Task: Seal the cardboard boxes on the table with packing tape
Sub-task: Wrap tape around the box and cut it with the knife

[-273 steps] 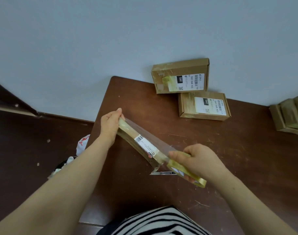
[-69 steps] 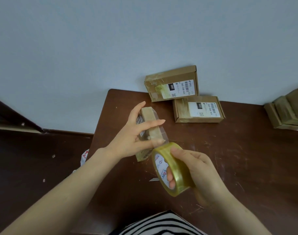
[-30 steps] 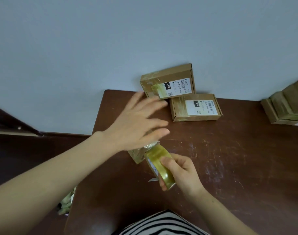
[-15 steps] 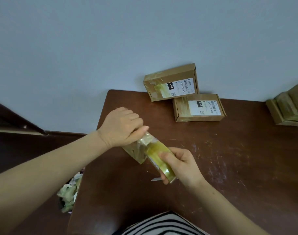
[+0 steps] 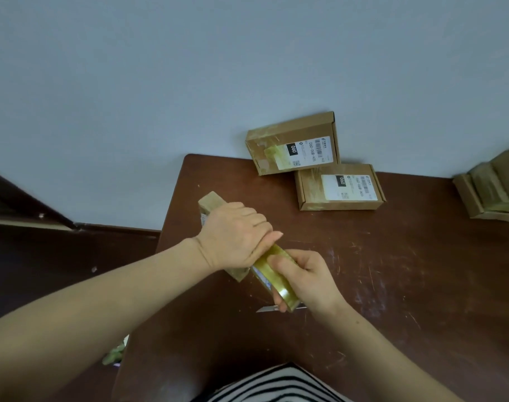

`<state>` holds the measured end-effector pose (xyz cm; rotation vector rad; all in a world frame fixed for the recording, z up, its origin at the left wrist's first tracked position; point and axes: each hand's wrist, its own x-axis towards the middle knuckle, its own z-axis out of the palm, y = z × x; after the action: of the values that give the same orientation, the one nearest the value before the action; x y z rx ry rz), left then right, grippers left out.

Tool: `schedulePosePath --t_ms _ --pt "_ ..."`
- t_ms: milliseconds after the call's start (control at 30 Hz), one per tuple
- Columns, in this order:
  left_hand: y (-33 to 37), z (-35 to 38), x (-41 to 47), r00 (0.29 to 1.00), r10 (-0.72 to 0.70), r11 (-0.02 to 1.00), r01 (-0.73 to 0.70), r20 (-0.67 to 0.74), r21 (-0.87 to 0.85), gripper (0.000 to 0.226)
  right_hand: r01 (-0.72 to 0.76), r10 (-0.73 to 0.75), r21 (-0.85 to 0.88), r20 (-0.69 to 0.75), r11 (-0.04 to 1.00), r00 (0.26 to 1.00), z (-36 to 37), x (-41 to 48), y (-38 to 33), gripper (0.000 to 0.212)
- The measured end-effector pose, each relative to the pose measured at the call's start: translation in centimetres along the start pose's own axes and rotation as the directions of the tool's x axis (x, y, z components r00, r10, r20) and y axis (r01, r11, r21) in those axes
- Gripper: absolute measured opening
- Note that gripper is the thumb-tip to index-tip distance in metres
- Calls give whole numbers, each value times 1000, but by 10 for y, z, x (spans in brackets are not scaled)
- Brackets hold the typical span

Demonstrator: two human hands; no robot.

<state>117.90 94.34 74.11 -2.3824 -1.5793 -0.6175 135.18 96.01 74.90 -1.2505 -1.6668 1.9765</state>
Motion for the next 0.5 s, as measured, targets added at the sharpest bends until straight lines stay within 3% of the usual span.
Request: schedulePosePath --t_ms 100,267,400,500 --pt "-17 -11 -2 997 11 1000 -10 80 -14 54 -19 19 9 21 1000 1000 -2 0 -4 29" --pt "-35 -15 -11 965 -254 958 260 -65 120 48 -68 68 4 -6 998 998 1 3 1 28" --pt "-23 -14 -8 988 -154 967 149 8 209 48 -82 82 -5 -13 997 997 -3 9 -4 31" --pt "-14 -16 -7 988 -108 993 101 112 66 57 -97 98 -39 42 995 994 -6 12 -9 29"
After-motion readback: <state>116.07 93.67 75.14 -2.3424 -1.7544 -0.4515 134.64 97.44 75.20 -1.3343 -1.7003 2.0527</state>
